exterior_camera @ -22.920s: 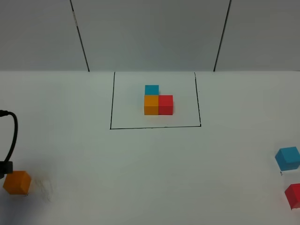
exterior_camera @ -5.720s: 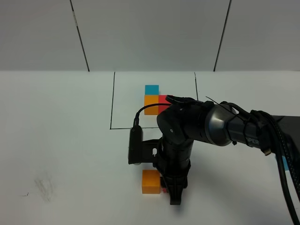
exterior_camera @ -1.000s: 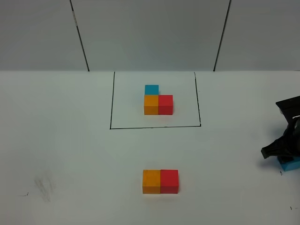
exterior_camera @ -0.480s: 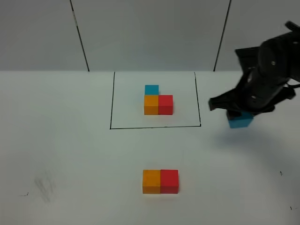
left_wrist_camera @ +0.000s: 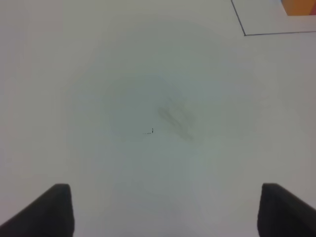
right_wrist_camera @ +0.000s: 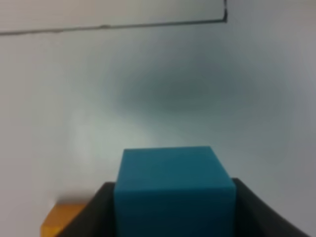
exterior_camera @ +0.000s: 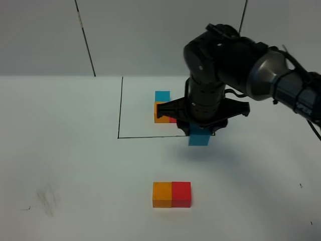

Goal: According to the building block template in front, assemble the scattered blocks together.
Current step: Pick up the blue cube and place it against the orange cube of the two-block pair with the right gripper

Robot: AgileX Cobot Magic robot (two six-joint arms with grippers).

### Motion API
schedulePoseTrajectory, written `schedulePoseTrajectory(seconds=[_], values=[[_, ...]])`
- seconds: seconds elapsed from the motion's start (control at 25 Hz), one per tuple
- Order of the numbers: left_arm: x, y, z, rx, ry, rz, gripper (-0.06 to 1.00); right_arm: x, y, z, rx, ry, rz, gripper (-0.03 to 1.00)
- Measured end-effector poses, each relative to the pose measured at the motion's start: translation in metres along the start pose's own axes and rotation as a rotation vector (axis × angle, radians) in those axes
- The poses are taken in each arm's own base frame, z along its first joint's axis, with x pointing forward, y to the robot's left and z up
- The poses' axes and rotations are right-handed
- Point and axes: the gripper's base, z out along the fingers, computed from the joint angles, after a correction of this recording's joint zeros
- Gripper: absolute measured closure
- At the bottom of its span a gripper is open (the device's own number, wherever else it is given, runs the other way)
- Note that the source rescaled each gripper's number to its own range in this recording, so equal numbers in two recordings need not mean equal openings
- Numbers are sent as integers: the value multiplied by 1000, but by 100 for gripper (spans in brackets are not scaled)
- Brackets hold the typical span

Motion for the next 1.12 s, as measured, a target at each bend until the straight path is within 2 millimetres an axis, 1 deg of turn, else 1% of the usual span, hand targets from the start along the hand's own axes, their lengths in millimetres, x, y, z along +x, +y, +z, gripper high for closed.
schedulePoseTrajectory(seconds=[0.08, 0.2, 0.28, 0.36, 0.44, 0.64, 0.88, 1.12], values=[[0, 0, 0, 0, 0, 0, 29, 6, 22, -4, -36, -2, -39, 96], [0, 0, 0, 0, 0, 0, 29, 18, 48, -3, -73, 7, -91, 96], [0, 0, 0, 0, 0, 0, 29, 26, 61, 3, -78, 22, -95, 96], [0, 0, 0, 0, 0, 0, 29, 32, 68, 8, -73, 39, -88, 96], [0, 0, 0, 0, 0, 0, 29, 35, 71, 14, -59, 46, -87, 96], [0, 0, 0, 0, 0, 0, 29, 32, 71, 27, -12, 14, -46, 96], [0, 0, 0, 0, 0, 0, 29, 32, 74, 56, 32, 12, -46, 96], [0, 0, 0, 0, 0, 0, 29, 32, 74, 65, 53, 1, -14, 96]])
